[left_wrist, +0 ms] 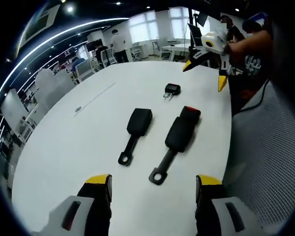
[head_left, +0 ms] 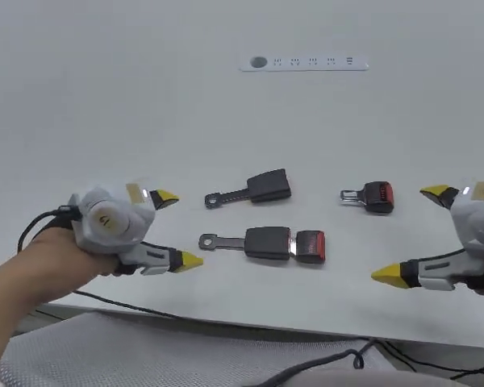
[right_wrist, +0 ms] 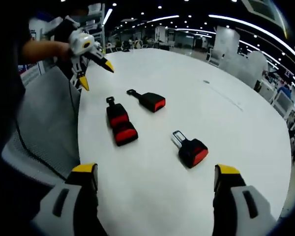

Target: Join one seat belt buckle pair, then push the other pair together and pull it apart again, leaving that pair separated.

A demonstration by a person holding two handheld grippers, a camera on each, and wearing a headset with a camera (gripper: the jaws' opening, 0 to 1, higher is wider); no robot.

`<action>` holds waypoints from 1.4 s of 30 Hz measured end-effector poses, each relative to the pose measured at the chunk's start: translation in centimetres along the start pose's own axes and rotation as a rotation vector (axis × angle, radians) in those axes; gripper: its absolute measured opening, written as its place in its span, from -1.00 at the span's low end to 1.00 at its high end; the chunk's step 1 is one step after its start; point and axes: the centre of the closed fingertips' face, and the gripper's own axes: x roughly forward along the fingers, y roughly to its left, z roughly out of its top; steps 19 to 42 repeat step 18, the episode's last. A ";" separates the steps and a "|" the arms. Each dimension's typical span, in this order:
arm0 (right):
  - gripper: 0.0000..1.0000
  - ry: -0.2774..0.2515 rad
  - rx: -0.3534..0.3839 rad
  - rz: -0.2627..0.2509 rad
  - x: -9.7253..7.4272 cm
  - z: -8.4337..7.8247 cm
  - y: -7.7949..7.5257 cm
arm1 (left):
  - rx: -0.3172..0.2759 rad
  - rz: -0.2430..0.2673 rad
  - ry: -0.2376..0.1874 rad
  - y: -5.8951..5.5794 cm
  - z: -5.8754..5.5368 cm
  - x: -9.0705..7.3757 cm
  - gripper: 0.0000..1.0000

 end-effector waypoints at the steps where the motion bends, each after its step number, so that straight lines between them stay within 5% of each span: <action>1: 1.00 0.002 0.001 0.000 0.0 -0.2 0.0 | -0.017 0.012 -0.010 0.1 0.0 -0.3 0.53; 10: 1.00 -0.011 0.038 -0.042 -0.4 -0.1 -0.5 | -0.071 0.081 -0.021 0.9 -1.1 -1.4 1.00; 15: 1.00 0.056 -0.085 -0.088 -0.6 -0.8 -0.9 | -0.097 0.091 -0.005 1.2 -0.8 -1.8 1.00; 18: 1.00 0.001 0.008 -0.077 -0.4 0.0 -0.5 | -0.105 0.106 -0.027 1.4 0.0 -1.8 1.00; 42: 1.00 0.001 0.008 -0.077 -0.4 0.0 -0.5 | -0.105 0.106 -0.027 1.4 0.0 -1.8 1.00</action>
